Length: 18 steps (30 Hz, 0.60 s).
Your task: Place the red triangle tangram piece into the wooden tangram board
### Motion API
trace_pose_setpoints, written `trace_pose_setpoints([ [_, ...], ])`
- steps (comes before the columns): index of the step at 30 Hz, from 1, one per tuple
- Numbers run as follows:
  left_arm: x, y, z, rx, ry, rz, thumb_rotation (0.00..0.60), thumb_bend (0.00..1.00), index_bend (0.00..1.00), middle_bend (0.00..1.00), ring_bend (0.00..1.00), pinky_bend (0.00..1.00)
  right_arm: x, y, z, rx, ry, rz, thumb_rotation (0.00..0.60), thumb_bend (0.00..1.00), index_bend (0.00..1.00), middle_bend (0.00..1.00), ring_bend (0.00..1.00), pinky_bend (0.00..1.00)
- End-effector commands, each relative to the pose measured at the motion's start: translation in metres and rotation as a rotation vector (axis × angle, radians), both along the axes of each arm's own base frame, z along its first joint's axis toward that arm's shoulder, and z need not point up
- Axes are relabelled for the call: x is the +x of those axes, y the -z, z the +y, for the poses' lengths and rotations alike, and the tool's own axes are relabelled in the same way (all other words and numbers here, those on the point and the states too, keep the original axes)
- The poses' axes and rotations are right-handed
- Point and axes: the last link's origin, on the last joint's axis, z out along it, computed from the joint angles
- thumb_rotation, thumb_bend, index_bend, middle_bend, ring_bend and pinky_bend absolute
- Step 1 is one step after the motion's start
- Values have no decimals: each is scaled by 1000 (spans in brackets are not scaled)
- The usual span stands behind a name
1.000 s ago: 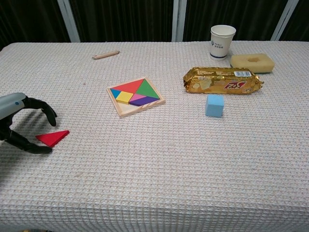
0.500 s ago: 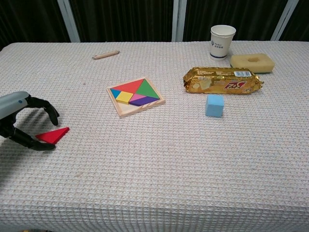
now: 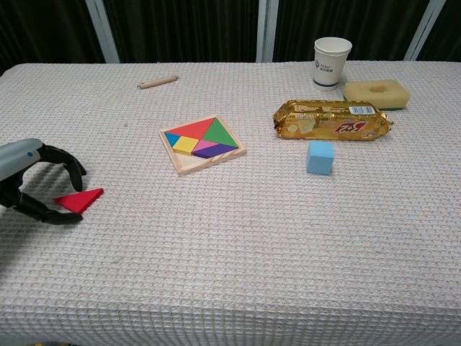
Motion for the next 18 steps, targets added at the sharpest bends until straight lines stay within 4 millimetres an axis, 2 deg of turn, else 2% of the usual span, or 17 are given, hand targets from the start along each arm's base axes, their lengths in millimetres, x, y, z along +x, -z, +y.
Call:
trace_pose_setpoints([
  [1, 0, 0, 0, -2, 0, 3, 585, 155, 491, 279, 98, 111, 0, 0, 0, 0, 0, 0, 600, 336, 0, 0, 0, 0],
  [11, -1, 1, 0, -14, -10, -2, 579, 206, 517, 288, 98, 111, 0, 1, 0, 1, -1, -2, 600, 337, 0, 0, 0, 0],
  [18, 0, 1, 0, -19, -13, -4, 600, 253, 533, 296, 98, 111, -1, 1, 0, -1, -3, -3, 600, 336, 0, 0, 0, 0],
])
